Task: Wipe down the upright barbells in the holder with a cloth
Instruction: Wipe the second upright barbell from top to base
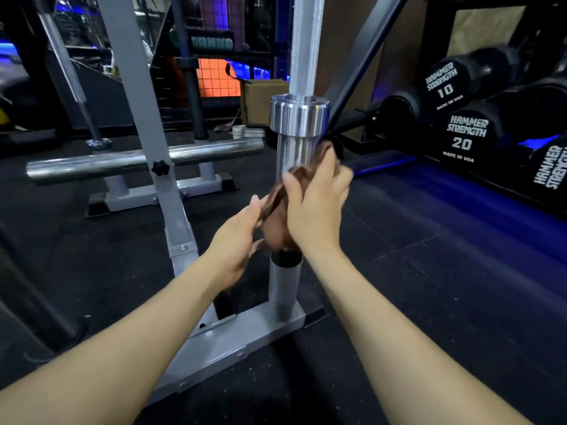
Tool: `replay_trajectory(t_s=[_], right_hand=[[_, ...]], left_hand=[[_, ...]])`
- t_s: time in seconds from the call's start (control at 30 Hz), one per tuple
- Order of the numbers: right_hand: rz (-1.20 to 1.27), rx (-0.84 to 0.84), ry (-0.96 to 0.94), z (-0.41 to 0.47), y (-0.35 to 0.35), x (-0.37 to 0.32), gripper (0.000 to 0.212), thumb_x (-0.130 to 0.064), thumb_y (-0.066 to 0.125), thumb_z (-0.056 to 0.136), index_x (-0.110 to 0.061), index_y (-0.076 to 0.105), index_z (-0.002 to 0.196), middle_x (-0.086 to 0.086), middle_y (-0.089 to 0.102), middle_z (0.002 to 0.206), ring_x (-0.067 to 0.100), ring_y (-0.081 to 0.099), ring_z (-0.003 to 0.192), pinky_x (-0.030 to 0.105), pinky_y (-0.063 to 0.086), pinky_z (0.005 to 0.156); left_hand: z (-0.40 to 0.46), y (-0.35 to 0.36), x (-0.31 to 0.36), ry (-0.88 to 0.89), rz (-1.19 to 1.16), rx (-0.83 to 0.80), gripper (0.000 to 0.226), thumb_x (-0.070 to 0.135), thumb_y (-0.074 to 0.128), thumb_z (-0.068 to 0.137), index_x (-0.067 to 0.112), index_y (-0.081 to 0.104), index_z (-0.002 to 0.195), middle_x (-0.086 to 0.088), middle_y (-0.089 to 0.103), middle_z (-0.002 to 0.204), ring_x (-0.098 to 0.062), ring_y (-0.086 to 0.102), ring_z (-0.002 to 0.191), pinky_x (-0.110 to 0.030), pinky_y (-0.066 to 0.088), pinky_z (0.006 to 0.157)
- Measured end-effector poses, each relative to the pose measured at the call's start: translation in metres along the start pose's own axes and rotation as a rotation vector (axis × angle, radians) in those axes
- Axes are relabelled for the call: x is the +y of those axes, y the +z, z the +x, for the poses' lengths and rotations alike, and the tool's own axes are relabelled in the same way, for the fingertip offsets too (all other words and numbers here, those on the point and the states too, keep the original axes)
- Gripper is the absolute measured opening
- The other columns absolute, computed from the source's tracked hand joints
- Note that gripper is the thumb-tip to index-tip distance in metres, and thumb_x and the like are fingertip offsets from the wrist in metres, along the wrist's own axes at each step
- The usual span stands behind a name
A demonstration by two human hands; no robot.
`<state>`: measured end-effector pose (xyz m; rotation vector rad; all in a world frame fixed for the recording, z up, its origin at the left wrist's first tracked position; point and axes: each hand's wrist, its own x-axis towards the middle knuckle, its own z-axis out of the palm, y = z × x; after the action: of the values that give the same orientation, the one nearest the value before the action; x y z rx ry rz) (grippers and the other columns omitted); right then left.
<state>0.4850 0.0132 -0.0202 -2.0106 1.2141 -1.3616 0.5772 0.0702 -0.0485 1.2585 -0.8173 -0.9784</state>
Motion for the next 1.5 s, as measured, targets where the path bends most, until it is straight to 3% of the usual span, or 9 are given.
replay_trajectory(t_s=[0.13,0.37,0.63,0.9,1.03,1.1,1.23,1.37,1.5], right_hand=[[-0.073,0.099,-0.013,-0.001,0.012,0.004,0.081,-0.045,0.051,0.092,-0.012,0.007,0.152,0.014,0.023,0.144,0.030,0.027,0.127,0.046,0.042,0.098],[-0.118,-0.162,0.050,-0.018,0.014,0.039,0.077,-0.043,0.047,0.095,-0.016,0.003,0.152,0.012,0.018,0.147,0.031,0.027,0.130,0.046,0.039,0.102],[-0.275,-0.515,0.246,-0.029,-0.015,0.059,0.046,-0.033,0.048,0.097,-0.015,0.031,0.136,0.011,0.035,0.137,0.039,0.046,0.119,0.044,0.040,0.095],[0.621,-0.279,0.484,-0.003,-0.049,0.020,0.048,-0.013,0.060,0.092,-0.012,0.034,0.133,0.006,0.054,0.113,0.011,0.055,0.086,0.022,0.046,0.066],[0.679,-0.182,0.722,0.000,-0.057,0.020,0.038,-0.013,0.062,0.092,-0.009,0.041,0.123,0.010,0.057,0.100,0.017,0.057,0.074,0.028,0.047,0.054],[0.734,-0.181,0.834,0.001,-0.063,0.023,0.041,-0.012,0.063,0.090,-0.002,0.044,0.124,0.017,0.062,0.100,0.024,0.062,0.071,0.031,0.051,0.051],[0.827,-0.217,0.980,0.000,-0.076,0.022,0.032,-0.018,0.063,0.090,-0.006,0.051,0.117,0.018,0.065,0.101,0.033,0.065,0.082,0.048,0.055,0.064],[0.837,-0.377,0.918,-0.004,-0.086,0.020,0.011,-0.013,0.054,0.093,-0.012,0.057,0.104,0.011,0.065,0.089,0.026,0.063,0.073,0.041,0.052,0.063],[0.518,-0.587,0.551,-0.008,-0.096,0.028,0.078,0.002,0.051,0.078,-0.043,0.028,0.138,0.005,0.041,0.129,0.030,0.058,0.094,0.045,0.055,0.070]], left_hand=[[0.005,-0.001,-0.005,0.004,-0.013,0.013,0.039,0.043,0.030,0.101,0.031,0.065,0.113,0.013,0.071,0.106,0.003,0.064,0.098,-0.025,0.044,0.084],[-0.001,-0.002,-0.003,0.040,0.053,-0.017,0.036,0.045,0.028,0.101,0.039,0.059,0.118,0.015,0.061,0.126,-0.001,0.050,0.123,-0.036,0.032,0.111],[-0.023,0.008,0.005,-0.099,0.193,0.048,0.041,0.044,0.033,0.101,0.025,0.050,0.133,0.012,0.052,0.134,-0.007,0.051,0.116,-0.034,0.037,0.102],[-0.035,0.031,0.022,-0.121,0.088,0.152,0.025,0.041,0.043,0.098,0.024,0.058,0.109,0.006,0.056,0.094,-0.010,0.051,0.090,-0.027,0.042,0.082],[-0.052,0.042,0.023,0.348,0.448,0.390,0.029,0.034,0.053,0.094,0.024,0.049,0.121,0.002,0.040,0.116,-0.011,0.050,0.104,-0.022,0.040,0.089],[-0.064,0.049,0.024,0.525,0.618,0.185,0.035,0.033,0.063,0.088,0.029,0.048,0.119,0.007,0.037,0.115,-0.005,0.048,0.105,-0.017,0.039,0.086],[-0.061,0.052,0.009,0.257,0.735,-0.055,0.068,0.028,0.080,0.072,0.028,0.042,0.129,0.006,0.040,0.124,-0.010,0.045,0.111,-0.022,0.039,0.091],[-0.047,0.039,0.012,0.264,0.505,0.125,0.028,0.007,0.077,0.074,0.023,0.062,0.091,-0.005,0.068,0.097,-0.024,0.064,0.093,-0.035,0.053,0.083],[-0.042,0.029,0.023,0.297,0.438,0.151,0.033,-0.003,0.075,0.072,0.026,0.063,0.082,-0.004,0.069,0.089,-0.025,0.064,0.089,-0.045,0.054,0.085]])
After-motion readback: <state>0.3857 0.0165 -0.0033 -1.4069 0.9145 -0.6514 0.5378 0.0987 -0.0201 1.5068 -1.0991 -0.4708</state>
